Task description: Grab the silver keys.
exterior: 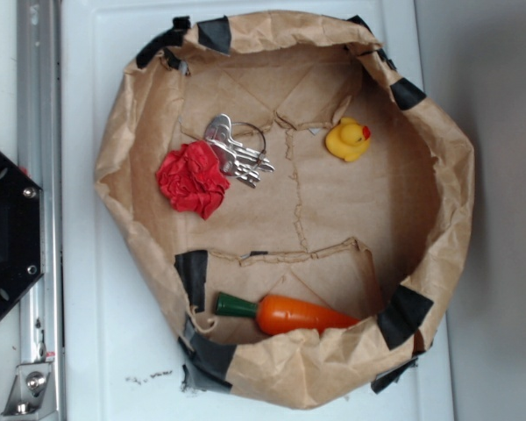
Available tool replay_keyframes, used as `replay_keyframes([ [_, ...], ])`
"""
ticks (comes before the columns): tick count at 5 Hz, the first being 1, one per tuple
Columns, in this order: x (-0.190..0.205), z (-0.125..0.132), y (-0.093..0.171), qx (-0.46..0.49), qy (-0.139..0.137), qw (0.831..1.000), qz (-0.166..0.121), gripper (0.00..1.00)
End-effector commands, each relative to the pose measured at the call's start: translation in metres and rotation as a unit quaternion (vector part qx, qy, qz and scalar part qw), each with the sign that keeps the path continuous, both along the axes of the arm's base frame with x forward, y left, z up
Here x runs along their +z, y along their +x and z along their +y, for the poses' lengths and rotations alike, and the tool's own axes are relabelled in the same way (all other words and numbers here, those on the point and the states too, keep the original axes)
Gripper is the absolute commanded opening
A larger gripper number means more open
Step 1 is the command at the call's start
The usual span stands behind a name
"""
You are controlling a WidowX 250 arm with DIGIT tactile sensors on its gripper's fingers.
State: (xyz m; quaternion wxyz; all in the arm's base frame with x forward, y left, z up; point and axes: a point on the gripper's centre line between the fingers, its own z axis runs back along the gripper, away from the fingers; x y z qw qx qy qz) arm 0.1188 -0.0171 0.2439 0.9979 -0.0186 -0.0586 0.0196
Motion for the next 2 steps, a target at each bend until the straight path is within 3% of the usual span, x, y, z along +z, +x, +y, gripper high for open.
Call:
replay_keyframes([
  [1, 0.000, 0.000, 0.000, 0.000, 0.000, 1.000, 0.000, 1.00],
  [2, -0.015, -0.005, 0.050, 0.039, -0.010, 0.999, -0.023, 1.00],
])
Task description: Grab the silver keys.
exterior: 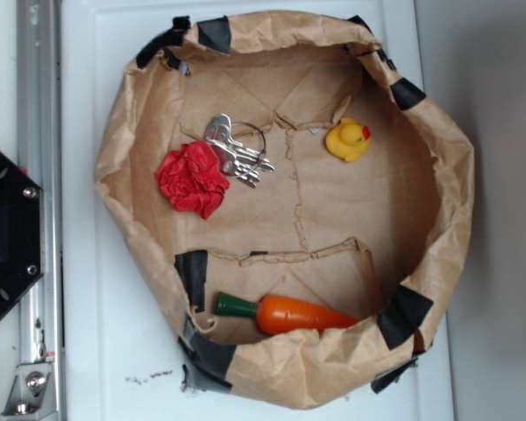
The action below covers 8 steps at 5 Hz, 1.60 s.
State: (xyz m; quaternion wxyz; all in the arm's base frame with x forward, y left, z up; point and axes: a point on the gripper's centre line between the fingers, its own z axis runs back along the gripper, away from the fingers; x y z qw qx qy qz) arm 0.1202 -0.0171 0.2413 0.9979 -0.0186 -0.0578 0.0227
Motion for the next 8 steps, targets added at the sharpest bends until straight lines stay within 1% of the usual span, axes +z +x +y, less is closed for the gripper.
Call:
replay_keyframes([
  [1, -0.027, 0.014, 0.099, 0.076, -0.011, 0.996, -0.051, 1.00],
  [2, -0.053, 0.032, 0.121, 0.084, 0.004, 0.994, -0.064, 1.00],
  [4, -0.114, 0.058, 0.130, 0.041, 0.022, 0.994, -0.098, 1.00],
  [7, -0.114, 0.058, 0.130, 0.041, 0.022, 0.994, -0.098, 1.00],
  [8, -0.150, 0.062, 0.145, 0.041, 0.037, 0.995, -0.080, 1.00],
])
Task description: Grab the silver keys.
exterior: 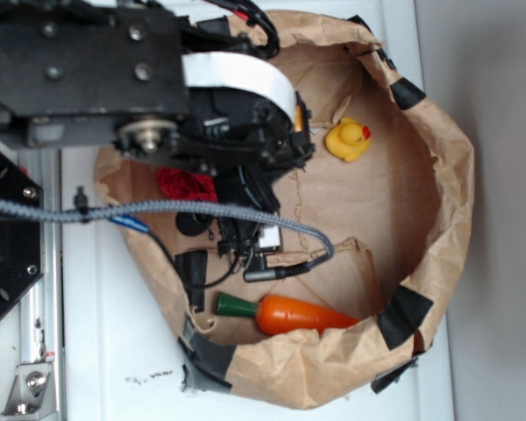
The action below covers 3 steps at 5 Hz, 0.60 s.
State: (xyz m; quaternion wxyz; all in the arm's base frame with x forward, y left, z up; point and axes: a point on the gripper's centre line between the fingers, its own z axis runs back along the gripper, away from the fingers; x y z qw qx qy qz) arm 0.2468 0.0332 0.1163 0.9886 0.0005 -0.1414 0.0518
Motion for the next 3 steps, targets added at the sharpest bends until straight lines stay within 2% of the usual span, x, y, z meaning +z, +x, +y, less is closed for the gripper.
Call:
replay_keyframes([
  [1, -0.0431, 0.0193, 0.0267, 0.006, 0.021, 1.000, 0.002, 1.00],
  [3, -0.0466, 0.0264, 0.0175, -0.007, 0.016, 1.000, 0.006, 1.00],
])
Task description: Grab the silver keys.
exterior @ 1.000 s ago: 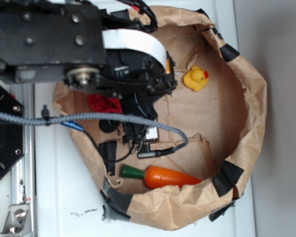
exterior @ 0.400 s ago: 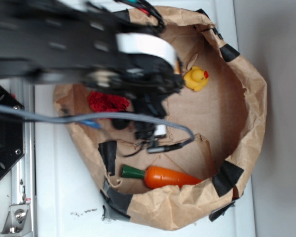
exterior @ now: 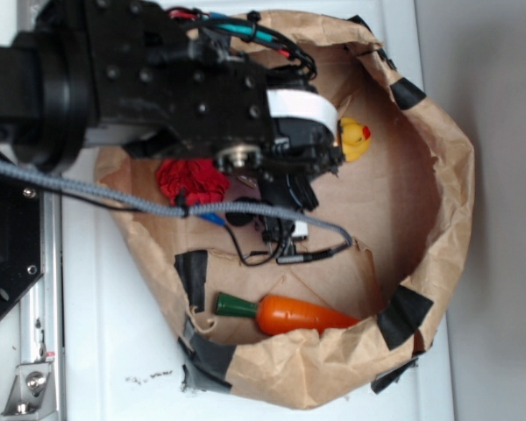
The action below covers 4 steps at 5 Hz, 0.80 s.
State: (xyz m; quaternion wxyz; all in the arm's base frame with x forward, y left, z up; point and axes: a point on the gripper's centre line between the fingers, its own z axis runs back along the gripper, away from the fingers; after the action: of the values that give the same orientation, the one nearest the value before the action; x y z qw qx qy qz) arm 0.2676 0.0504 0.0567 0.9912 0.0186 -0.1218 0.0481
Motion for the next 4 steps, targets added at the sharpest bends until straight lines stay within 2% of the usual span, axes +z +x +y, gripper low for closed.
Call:
replay_keyframes([
  [1, 0.011, 0.012, -0.005, -0.006, 0.011, 1.000, 0.006, 1.00],
  [4, -0.001, 0.014, 0.001, 0.006, 0.023, 1.000, 0.003, 1.00],
])
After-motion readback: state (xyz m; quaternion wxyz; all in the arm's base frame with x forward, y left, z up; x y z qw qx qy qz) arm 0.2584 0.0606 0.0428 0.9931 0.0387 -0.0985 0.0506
